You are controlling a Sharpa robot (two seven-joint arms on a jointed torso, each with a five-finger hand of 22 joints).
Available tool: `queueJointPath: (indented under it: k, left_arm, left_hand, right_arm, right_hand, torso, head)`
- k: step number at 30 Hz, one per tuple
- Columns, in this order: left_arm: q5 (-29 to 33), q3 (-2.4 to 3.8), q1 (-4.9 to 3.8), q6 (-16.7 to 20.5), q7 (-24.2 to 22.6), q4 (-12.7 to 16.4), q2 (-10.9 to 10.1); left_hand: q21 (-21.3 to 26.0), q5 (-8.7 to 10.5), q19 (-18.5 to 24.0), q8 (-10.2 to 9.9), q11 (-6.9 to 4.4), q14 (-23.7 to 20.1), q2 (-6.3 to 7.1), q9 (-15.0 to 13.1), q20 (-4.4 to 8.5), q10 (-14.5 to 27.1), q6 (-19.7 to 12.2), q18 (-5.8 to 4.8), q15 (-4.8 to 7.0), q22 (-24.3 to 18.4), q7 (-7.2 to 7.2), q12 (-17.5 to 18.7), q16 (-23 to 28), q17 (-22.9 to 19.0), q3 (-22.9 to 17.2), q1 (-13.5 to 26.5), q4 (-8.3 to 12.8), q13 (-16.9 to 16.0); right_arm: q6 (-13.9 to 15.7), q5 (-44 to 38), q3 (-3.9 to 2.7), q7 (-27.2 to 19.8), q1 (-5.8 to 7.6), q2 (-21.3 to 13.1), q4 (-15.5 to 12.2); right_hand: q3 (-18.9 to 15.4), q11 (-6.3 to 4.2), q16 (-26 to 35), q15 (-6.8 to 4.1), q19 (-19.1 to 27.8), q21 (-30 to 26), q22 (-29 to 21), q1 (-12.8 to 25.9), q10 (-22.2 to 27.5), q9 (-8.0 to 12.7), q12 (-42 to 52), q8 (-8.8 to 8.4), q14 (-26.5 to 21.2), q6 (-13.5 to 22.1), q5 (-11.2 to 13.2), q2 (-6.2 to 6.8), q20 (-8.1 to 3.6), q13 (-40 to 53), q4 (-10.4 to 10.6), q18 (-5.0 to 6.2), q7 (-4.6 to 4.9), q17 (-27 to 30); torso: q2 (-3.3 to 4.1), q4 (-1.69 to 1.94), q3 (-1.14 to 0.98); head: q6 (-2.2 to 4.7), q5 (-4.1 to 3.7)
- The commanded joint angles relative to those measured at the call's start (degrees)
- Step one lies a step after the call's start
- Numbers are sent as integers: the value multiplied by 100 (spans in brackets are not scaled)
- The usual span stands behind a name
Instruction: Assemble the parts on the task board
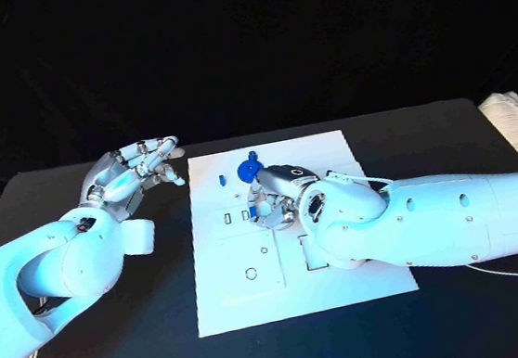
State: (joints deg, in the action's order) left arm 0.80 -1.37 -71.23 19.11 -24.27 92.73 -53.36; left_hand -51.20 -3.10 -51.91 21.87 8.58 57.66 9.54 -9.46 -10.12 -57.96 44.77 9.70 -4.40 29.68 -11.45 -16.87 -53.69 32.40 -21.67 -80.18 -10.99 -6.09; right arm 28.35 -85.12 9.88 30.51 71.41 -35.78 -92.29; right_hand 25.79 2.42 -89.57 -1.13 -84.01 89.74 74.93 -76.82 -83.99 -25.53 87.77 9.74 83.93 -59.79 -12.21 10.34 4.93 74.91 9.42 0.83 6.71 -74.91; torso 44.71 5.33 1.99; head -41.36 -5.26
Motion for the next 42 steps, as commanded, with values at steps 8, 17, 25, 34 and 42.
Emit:
queueJointPath:
  k: [8, 17, 25, 34, 42]
  left_arm:
    - [-41, 2, -3, -117, -2, 6, -1]
    - [-41, 1, -3, -123, 1, 0, 2]
    - [-42, 1, -3, -127, 5, -6, 3]
    - [-49, 0, -3, -126, 10, -13, 5]
    - [-329, -1, -2, -154, 283, -60, 25]
  left_hand:
    - [-28, 19, 19, 18, -19, 41, 30, -7, 22, 30, -41, 77, 2, 5, -94, -39, -26, 8, -40, 22, -10, -6]
    - [-28, 19, 19, 18, -19, 41, 30, -7, 22, 30, -41, 77, 2, 5, -94, -39, -26, 8, -40, 22, -10, -6]
    - [-85, 19, 29, 22, -18, 55, 33, -7, 23, 43, -50, 77, 2, 40, -95, -44, -75, 29, -49, 24, -10, -6]
    - [-149, 19, 37, 29, -18, 76, 35, -7, 23, 50, -56, 77, 4, 77, -96, -53, -130, 52, -57, 26, -9, -6]
    - [-379, 17, 60, 78, -70, 178, 62, -19, 41, -141, -40, 84, 41, 215, -59, -274, -369, 151, -48, 80, -29, -107]
  right_arm:
    - [-23, -159, 4, -13, -24, 32, 52]
    - [-41, -130, 6, -72, -30, 39, 73]
    - [0, -112, 9, -134, -33, 34, 78]
    - [142, -98, 11, -214, -34, 27, 57]
    - [530, -46, 10, -442, -39, -152, -140]
  right_hand:
    - [12, -4, 2, -32, -599, 26, 1507, 121, -412, 7, -64, -18, 577, 81, -13, 52, -14, 1294, 21, -83, 30, -1378]
    - [-11, 70, 11, 29, -599, 26, 1507, 236, -352, 48, -149, -115, 572, 280, 25, 179, 32, 1234, 29, -83, 115, -1356]
    - [-84, 151, 17, 99, -594, 19, 1502, 320, -277, 119, -254, -264, 568, 524, 81, 305, 91, 1160, 46, -81, 205, -1339]
    - [-390, 210, 25, 157, -569, -14, 1479, 399, -224, 195, -322, -382, 562, 687, 101, 392, 157, 1112, 136, -71, 261, -1319]
    - [-1451, 218, 26, 169, -568, -17, 1478, 129, -223, 272, -317, -422, 562, 665, 364, 205, 177, 1111, 557, -70, 264, -1317]
  torso:
    - [2, -2, 1]
    - [0, -6, 2]
    - [-3, -5, 1]
    - [-3, -4, -1]
    - [-10, 2, -4]
  head:
    - [0, 3]
    - [1, 4]
    - [-2, -3]
    - [-1, -4]
    - [-5, 4]
